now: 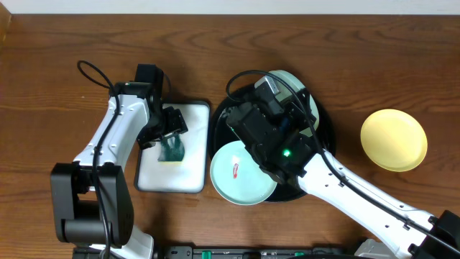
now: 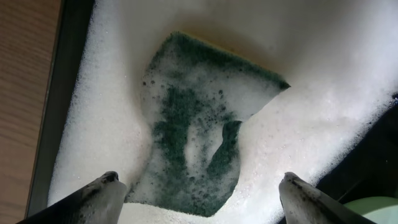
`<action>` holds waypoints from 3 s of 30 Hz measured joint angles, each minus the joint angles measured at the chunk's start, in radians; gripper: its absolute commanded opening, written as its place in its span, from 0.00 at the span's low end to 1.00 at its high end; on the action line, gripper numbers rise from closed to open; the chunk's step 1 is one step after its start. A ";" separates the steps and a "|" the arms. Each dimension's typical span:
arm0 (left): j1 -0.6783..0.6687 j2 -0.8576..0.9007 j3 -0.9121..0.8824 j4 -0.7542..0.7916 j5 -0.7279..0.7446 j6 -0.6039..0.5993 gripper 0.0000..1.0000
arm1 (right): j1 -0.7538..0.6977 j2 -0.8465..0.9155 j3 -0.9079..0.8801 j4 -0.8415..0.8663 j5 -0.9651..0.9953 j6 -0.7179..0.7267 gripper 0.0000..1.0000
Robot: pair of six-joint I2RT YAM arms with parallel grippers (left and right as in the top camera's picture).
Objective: Clean dirty plates on tray and stack at the side
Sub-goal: 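Lift the upper pale green plate by its rim with the right gripper, then carry the plate right and set it on the yellow plate, then move the right gripper back and grasp the red-marked plate's rim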
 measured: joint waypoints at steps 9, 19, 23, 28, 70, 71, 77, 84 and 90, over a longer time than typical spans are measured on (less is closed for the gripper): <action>0.000 0.000 0.000 0.000 0.000 0.000 0.83 | 0.000 0.000 0.000 0.000 0.000 0.001 0.01; 0.000 0.000 0.000 0.000 0.000 0.000 0.83 | -0.093 -0.002 0.000 -0.076 -0.170 0.199 0.01; 0.000 0.000 0.000 0.000 0.000 0.000 0.83 | -0.270 -0.006 -0.001 -0.153 -0.422 0.320 0.01; 0.000 0.000 0.000 0.000 0.000 0.000 0.83 | -0.558 -0.037 -0.002 -0.198 -0.789 0.428 0.01; 0.000 0.000 0.000 0.000 0.000 0.000 0.83 | -1.051 -0.161 -0.019 -0.327 -1.621 0.391 0.49; 0.000 0.000 0.000 0.000 0.000 0.000 0.83 | -0.994 -0.163 -0.019 -0.337 -1.623 0.388 0.48; 0.000 0.000 0.000 0.000 0.000 0.000 0.83 | -0.638 -0.115 -0.051 -0.345 -1.562 0.381 0.48; 0.000 0.000 0.000 0.000 0.000 0.000 0.83 | -0.352 0.074 -0.193 -0.288 -1.471 0.439 0.48; 0.000 0.000 0.000 0.000 0.000 0.000 0.83 | -0.289 0.209 -0.220 -0.230 -1.442 0.471 0.10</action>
